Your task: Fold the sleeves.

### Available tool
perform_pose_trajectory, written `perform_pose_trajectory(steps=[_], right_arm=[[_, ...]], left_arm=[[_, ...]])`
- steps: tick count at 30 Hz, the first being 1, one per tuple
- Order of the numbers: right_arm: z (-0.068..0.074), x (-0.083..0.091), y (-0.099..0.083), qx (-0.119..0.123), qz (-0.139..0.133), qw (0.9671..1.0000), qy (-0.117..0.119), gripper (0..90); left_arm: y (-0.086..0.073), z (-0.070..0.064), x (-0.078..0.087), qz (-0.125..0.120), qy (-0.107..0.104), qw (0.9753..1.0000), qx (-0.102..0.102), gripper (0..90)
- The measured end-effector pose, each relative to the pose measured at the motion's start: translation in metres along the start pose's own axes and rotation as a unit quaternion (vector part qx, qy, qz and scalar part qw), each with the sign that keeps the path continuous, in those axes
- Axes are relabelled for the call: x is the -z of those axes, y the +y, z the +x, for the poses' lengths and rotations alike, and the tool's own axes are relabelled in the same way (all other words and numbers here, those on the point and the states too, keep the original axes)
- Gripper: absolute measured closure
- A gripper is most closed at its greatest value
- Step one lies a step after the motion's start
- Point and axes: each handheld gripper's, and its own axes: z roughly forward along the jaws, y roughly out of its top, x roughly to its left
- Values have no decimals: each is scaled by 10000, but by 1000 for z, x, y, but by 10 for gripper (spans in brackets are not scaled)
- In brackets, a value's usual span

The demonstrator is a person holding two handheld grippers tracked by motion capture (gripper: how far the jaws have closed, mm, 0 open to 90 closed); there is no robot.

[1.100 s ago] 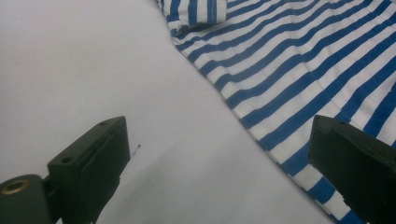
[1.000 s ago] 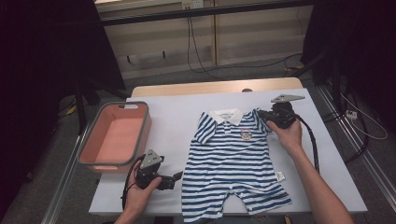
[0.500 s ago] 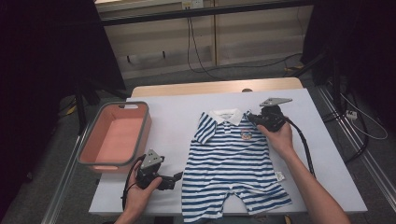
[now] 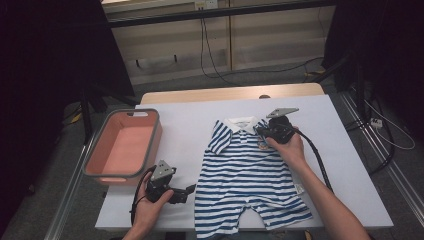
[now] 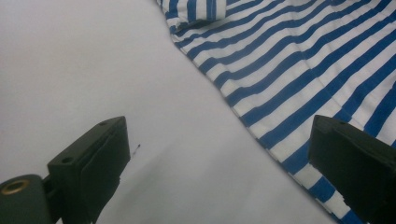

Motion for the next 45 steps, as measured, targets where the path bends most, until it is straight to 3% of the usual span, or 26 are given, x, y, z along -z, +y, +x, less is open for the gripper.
perform_pose_trajectory(steps=[3,20,27,30,35,43,45], right_arm=[[4,-4,-2,175,165,9997,63,885],[21,-14,-7,460,474,9972,360,829],[28,-14,-7,454,521,9949,730,741],[30,-14,-7,461,529,9944,785,680],[25,-8,-6,336,365,9961,735,576],[18,2,-7,80,156,9991,379,350],[17,3,-7,10,122,9994,339,326]], left_arm=[[0,0,0,28,-4,10000,-6,60],[-1,0,0,59,-35,10000,-1,61],[-1,-1,0,77,-36,10000,-24,61],[-1,-1,0,71,-28,10000,-24,61],[-1,0,0,53,-50,10000,-15,61],[-3,-1,2,52,-93,9999,-64,59],[-3,0,2,38,-120,9999,13,59]])
